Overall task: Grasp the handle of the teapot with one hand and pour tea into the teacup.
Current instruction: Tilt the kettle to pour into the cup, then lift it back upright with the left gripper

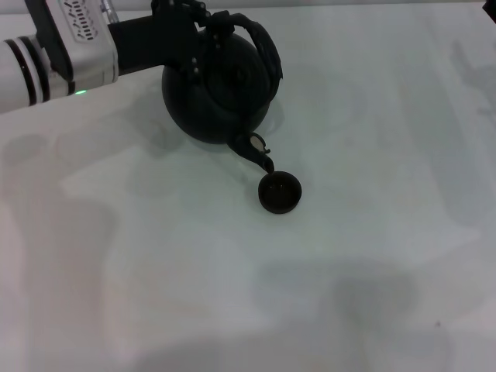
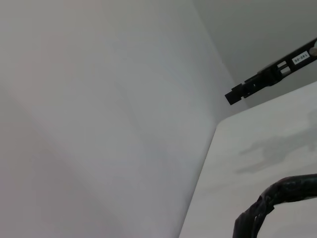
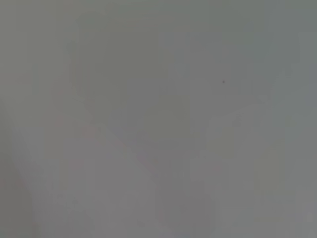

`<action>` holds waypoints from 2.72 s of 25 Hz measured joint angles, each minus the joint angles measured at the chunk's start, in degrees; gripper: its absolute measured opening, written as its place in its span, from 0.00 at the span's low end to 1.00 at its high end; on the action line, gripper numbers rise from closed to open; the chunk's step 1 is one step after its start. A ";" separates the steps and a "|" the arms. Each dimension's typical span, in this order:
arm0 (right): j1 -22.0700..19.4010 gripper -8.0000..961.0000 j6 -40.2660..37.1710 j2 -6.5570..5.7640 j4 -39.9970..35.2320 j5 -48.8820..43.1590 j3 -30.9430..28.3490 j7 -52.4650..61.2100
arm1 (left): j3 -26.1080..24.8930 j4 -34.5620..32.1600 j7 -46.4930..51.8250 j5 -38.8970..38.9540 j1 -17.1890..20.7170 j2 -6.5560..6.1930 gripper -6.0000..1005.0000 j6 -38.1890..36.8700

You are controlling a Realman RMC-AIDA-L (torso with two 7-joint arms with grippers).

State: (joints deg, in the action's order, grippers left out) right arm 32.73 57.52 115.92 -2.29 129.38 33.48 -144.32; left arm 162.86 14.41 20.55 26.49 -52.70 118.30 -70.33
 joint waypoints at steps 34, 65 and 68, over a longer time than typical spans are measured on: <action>0.41 0.88 -0.33 0.01 -0.23 0.23 -0.09 0.00 | 0.00 0.60 2.19 -6.63 -5.23 0.00 0.11 1.55; 0.44 0.88 -1.73 -0.14 -0.54 0.70 -0.09 0.00 | 0.09 0.43 3.27 -6.80 -5.27 0.09 0.11 2.31; 0.47 0.88 -1.82 -0.22 -0.60 0.70 -0.09 0.00 | 0.09 0.24 3.28 -6.64 -5.10 0.22 0.11 2.28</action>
State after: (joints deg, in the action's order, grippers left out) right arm 33.19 55.70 115.70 -2.88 130.07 33.40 -144.32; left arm 162.95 14.65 23.82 19.85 -57.80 118.52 -68.05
